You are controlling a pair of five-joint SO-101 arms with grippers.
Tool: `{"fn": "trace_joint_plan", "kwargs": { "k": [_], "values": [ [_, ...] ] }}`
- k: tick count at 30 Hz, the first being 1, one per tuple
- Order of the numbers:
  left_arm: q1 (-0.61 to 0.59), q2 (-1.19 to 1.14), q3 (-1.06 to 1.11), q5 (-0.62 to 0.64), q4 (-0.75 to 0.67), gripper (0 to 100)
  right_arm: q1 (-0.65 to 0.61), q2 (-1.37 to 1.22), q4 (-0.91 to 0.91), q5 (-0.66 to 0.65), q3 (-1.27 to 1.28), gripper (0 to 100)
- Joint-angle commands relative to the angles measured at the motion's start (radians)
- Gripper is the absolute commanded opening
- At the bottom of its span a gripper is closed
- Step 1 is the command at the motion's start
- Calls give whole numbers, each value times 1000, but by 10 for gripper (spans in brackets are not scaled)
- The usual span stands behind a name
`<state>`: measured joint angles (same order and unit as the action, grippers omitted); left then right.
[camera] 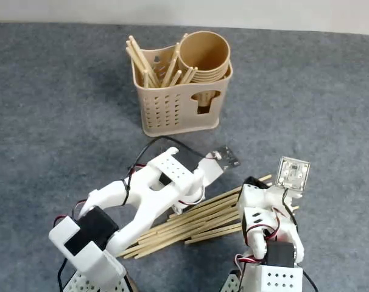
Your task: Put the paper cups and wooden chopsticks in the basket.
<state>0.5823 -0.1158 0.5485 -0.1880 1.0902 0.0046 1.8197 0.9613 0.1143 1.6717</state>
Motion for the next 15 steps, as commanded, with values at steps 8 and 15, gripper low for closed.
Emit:
{"fn": "trace_joint_plan", "kwargs": {
  "k": [8,15],
  "values": [
    [-27,220,-36,-112,80,6,12,16,-18,-9,137,5],
    [-85,361,-56,-117,84,6,12,16,-18,-9,137,5]
  ]
}}
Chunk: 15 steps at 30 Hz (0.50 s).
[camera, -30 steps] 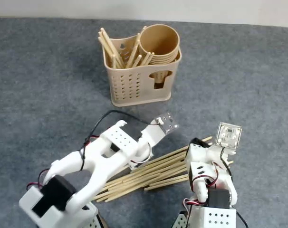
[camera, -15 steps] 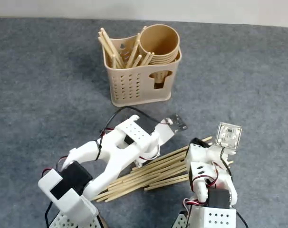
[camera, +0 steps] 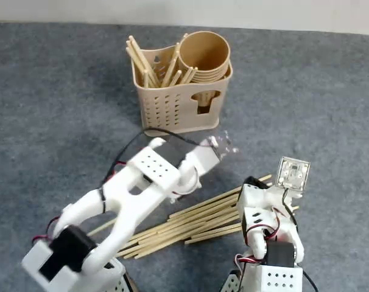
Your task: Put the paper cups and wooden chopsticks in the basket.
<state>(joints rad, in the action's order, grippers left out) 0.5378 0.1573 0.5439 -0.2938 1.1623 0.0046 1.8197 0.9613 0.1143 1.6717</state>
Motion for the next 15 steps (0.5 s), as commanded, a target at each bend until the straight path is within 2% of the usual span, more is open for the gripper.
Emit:
{"fn": "trace_joint_plan", "kwargs": {
  "k": [1,15],
  "values": [
    [-50,107,-56,-11,21,6,12,16,-18,-9,137,5],
    [-185,326,-346,-6,149,6,12,16,-18,-9,137,5]
  ]
}}
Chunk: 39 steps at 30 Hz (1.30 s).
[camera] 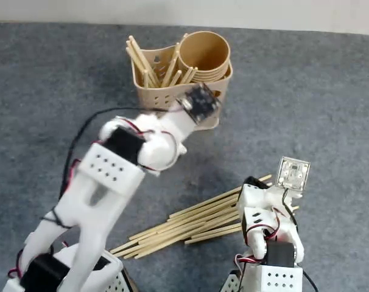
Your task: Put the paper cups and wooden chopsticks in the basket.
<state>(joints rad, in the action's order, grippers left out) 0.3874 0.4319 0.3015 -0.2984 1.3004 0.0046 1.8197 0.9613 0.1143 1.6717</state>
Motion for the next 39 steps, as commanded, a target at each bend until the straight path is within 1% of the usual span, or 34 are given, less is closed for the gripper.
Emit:
{"fn": "trace_joint_plan", "kwargs": {
  "k": [1,11,14,19,26,32,35,39],
  "values": [
    [-41,54,-128,-2,9,6,12,16,-18,-9,137,5],
    [-51,54,-349,0,-12,6,12,16,-18,-9,137,5],
    [-51,58,-383,0,-95,6,12,16,-18,-9,137,5],
    [-51,61,-427,0,-276,6,12,16,-18,-9,137,5],
    [-45,54,-456,-5,-437,6,12,16,-18,-9,137,5],
    [-50,61,-456,0,-621,6,12,16,-18,-9,137,5],
    [-42,54,-456,0,-680,6,12,16,-18,-9,137,5],
    [-31,51,-450,2,-715,6,12,16,-18,-9,137,5]
  ]
}}
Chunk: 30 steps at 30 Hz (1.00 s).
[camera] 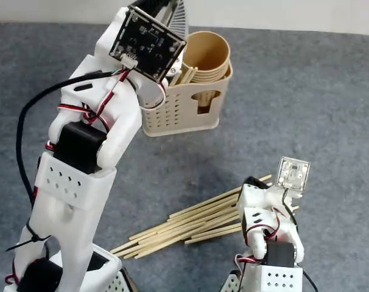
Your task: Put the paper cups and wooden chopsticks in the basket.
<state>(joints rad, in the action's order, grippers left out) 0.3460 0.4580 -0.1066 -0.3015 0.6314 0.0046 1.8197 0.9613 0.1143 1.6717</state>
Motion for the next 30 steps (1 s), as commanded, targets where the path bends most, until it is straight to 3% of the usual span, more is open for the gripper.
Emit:
{"fn": "trace_joint_plan", "kwargs": {
  "k": [1,9,19,24,30],
  "values": [
    [10,25,-41,5,-51,6,12,16,-18,-9,137,5],
    [10,25,-21,5,-83,6,38,16,-22,-9,137,5],
    [-62,25,117,218,-138,6,38,16,-22,-9,137,5],
    [-84,25,242,219,-242,6,38,16,-22,-9,137,5],
    [-91,25,331,222,-265,6,38,16,-22,-9,137,5]
  ]
}}
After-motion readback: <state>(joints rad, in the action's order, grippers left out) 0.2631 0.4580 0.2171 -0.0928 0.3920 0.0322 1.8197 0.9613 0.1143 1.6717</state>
